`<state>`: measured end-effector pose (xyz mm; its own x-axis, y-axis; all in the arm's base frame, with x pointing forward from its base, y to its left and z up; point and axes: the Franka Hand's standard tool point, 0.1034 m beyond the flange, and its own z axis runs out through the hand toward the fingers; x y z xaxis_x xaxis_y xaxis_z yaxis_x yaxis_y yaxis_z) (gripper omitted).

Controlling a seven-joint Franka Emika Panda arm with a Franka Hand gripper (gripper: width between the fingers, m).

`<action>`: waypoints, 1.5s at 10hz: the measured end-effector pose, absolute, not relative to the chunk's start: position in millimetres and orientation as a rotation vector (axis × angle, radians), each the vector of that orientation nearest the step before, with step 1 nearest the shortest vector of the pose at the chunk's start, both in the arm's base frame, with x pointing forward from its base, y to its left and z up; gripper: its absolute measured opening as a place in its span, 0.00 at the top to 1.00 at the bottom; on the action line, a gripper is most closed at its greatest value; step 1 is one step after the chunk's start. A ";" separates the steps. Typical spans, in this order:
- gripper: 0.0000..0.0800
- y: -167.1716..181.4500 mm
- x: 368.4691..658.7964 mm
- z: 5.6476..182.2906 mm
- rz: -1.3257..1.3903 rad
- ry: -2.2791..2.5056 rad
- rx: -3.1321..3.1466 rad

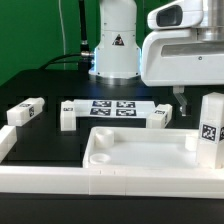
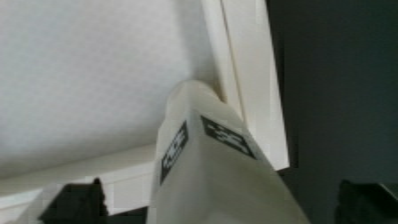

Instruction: Assemble desk

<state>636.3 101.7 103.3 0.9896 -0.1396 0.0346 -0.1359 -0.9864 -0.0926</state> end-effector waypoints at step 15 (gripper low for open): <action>0.64 102.1 636.0 102.1 -0.088 -0.625 -3.038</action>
Offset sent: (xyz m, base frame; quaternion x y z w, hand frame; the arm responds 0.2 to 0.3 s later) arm 0.0012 0.0045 0.0051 -0.0302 0.0038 -0.1693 0.9851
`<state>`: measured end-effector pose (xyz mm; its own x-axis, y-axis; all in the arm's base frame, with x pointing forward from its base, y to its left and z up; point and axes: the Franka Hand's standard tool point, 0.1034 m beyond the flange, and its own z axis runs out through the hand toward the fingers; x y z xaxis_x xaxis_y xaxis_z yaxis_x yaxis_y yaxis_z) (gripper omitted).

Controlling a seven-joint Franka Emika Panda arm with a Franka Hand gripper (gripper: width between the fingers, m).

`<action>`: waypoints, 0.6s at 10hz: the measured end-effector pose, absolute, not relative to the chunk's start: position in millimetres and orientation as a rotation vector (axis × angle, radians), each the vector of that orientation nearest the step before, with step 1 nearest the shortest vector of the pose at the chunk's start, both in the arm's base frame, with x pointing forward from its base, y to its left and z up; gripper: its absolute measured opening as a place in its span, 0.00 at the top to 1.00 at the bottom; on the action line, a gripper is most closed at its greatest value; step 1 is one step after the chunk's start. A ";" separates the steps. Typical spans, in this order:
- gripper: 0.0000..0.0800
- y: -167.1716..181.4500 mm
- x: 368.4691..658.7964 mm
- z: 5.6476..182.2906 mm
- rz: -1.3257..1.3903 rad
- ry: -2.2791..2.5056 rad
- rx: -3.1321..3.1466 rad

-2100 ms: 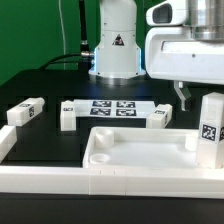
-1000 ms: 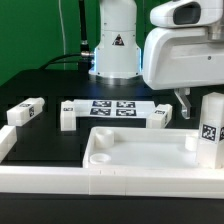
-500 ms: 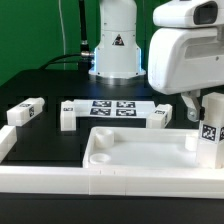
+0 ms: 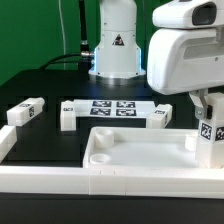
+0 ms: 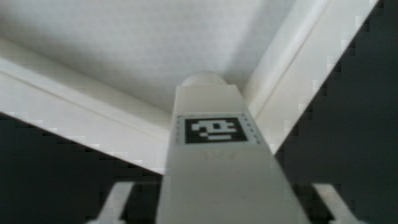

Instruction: Assemble desk

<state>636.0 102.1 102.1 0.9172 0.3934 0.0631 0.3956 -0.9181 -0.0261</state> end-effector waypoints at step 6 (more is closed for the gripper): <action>0.64 97.0 637.0 102.6 -0.066 0.201 -3.063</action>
Offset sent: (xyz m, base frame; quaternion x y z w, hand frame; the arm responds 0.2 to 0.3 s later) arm -0.0018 -0.0027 -0.0014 0.0451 -0.0120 0.2887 0.9563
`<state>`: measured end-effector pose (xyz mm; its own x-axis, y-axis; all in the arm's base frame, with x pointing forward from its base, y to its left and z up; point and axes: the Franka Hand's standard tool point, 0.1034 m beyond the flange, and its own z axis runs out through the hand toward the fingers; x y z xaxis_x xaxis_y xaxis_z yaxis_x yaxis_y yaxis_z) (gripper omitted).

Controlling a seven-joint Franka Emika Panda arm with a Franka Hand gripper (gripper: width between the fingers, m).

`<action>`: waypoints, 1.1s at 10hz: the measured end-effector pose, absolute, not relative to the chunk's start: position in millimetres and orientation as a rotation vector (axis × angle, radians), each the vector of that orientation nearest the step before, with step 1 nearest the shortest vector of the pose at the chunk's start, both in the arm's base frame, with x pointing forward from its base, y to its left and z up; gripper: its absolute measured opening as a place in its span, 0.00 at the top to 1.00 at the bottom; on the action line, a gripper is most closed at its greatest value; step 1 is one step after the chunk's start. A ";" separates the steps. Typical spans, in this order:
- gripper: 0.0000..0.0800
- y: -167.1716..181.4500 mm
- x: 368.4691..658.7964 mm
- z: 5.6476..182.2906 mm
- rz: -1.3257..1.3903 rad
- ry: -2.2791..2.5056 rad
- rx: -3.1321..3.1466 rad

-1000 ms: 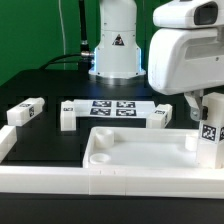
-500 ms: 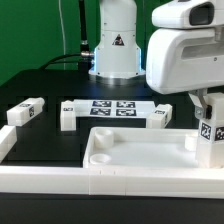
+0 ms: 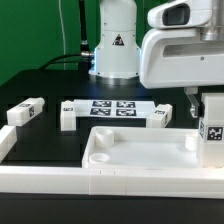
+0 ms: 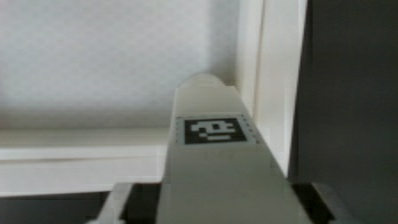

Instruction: Assemble desk

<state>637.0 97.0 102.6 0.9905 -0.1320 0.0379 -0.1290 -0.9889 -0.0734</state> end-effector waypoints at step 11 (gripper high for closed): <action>0.19 93.6 634.6 100.1 -0.046 0.558 -3.028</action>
Offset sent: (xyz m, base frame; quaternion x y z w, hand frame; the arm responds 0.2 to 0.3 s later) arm 0.0011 0.0071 0.0008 0.0114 -0.0010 0.2280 0.9736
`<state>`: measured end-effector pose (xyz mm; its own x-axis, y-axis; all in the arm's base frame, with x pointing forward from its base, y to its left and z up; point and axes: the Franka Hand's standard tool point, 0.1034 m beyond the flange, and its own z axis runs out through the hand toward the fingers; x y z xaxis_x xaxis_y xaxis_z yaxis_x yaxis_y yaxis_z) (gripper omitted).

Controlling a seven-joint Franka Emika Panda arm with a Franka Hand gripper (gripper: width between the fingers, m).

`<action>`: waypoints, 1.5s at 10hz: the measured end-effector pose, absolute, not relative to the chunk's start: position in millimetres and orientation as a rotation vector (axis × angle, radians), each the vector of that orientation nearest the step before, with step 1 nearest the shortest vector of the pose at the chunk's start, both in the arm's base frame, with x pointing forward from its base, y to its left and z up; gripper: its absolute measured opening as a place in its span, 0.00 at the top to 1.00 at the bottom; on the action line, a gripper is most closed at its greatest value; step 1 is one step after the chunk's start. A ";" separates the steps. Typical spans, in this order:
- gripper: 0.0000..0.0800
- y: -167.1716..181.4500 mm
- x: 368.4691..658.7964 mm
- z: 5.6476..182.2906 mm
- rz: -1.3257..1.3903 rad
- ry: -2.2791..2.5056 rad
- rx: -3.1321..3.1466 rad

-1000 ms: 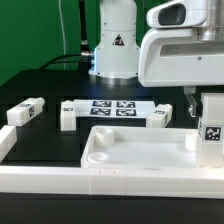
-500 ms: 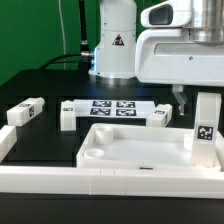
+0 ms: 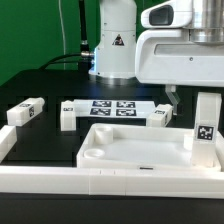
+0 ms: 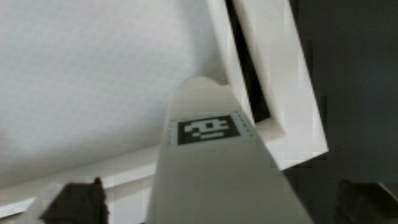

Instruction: Assemble desk

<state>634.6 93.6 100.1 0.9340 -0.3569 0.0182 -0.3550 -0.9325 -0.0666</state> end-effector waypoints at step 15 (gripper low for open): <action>0.19 91.0 636.5 104.5 -0.089 -1.245 -2.878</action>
Offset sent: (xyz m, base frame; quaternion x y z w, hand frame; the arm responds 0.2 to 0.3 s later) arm 0.0006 0.0045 0.0019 -0.0187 0.0005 -0.2768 0.9607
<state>636.5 91.0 104.5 0.6833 0.7282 0.0537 0.7284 -0.6849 0.0180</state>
